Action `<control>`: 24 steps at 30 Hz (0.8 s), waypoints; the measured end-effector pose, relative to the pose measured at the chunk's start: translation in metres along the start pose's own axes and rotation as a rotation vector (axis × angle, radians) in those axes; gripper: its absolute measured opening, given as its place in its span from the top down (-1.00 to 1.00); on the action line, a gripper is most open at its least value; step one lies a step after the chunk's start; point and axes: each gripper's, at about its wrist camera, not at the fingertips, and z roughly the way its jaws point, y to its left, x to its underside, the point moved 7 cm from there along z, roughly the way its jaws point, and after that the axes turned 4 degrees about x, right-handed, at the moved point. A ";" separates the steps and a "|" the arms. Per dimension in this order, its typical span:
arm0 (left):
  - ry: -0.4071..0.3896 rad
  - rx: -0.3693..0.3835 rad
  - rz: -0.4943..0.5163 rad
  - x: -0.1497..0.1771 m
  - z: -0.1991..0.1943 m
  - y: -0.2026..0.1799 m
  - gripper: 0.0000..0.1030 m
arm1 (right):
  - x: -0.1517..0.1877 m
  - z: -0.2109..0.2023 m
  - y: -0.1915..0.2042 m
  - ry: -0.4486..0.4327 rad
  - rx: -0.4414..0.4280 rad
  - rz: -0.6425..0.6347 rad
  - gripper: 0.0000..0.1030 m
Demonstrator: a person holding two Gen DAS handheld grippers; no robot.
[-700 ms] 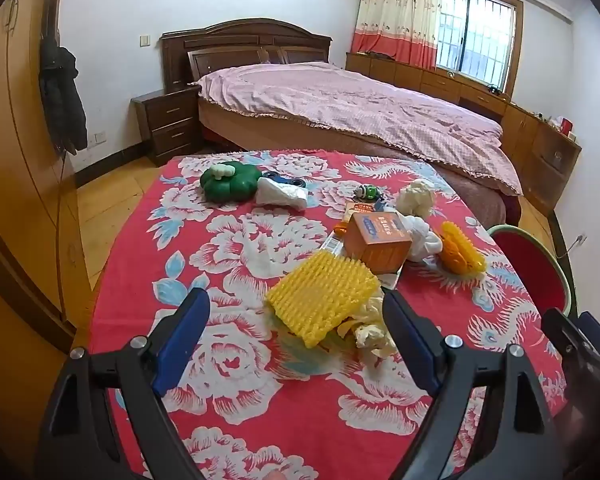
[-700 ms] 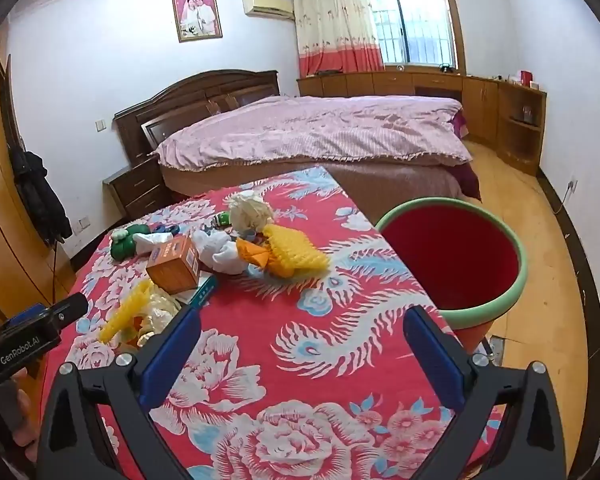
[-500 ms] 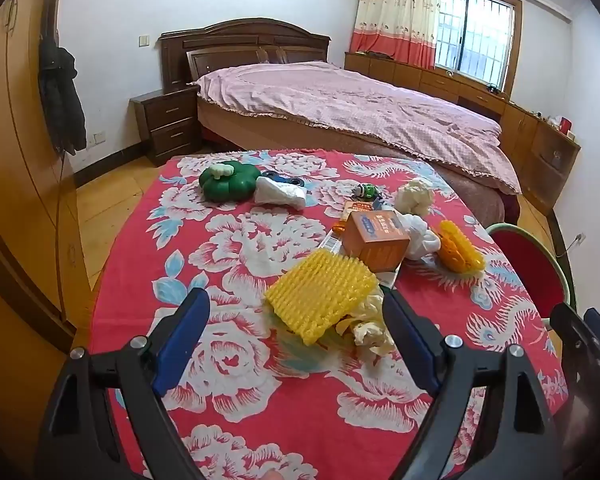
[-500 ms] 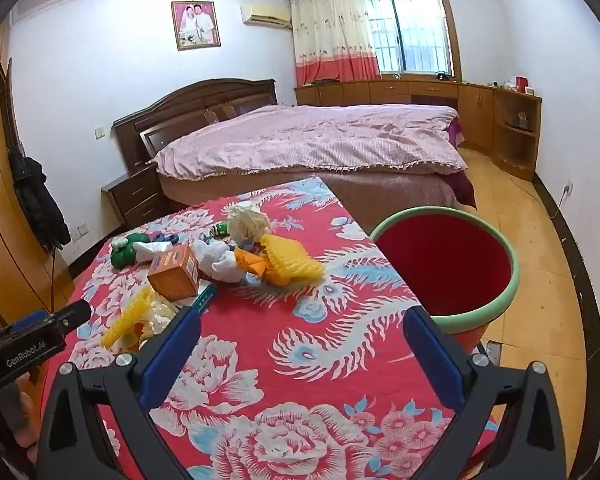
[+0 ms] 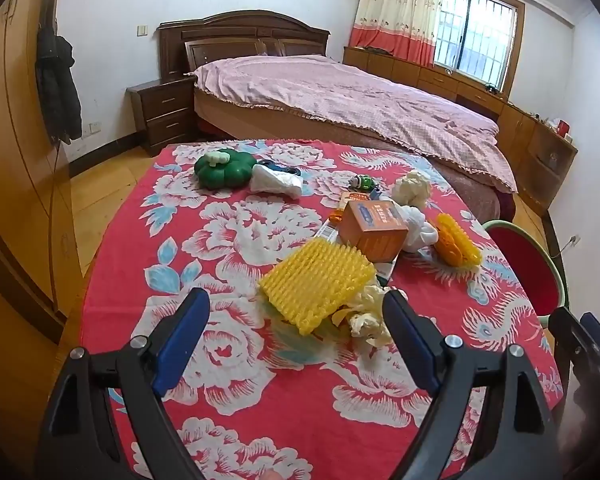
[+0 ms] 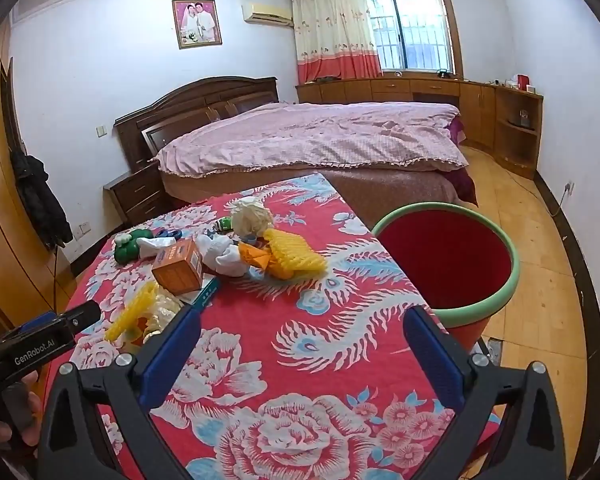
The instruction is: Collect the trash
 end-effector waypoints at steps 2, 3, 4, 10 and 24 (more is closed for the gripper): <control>0.001 0.000 0.000 0.000 0.002 0.000 -0.72 | 0.002 0.001 0.001 0.004 0.000 0.001 -1.00; 0.000 -0.002 0.000 0.000 0.002 0.000 -0.72 | 0.002 0.002 0.001 0.006 -0.002 0.002 -1.00; -0.001 -0.002 0.000 0.000 0.002 0.000 -0.72 | 0.002 0.002 0.002 0.006 -0.002 0.001 -1.00; 0.002 -0.002 0.001 0.001 0.003 0.000 -0.72 | 0.003 0.002 0.002 0.008 -0.001 0.002 -1.00; 0.005 -0.004 0.005 0.005 0.004 0.003 -0.72 | 0.008 0.004 0.001 0.016 -0.006 0.009 -1.00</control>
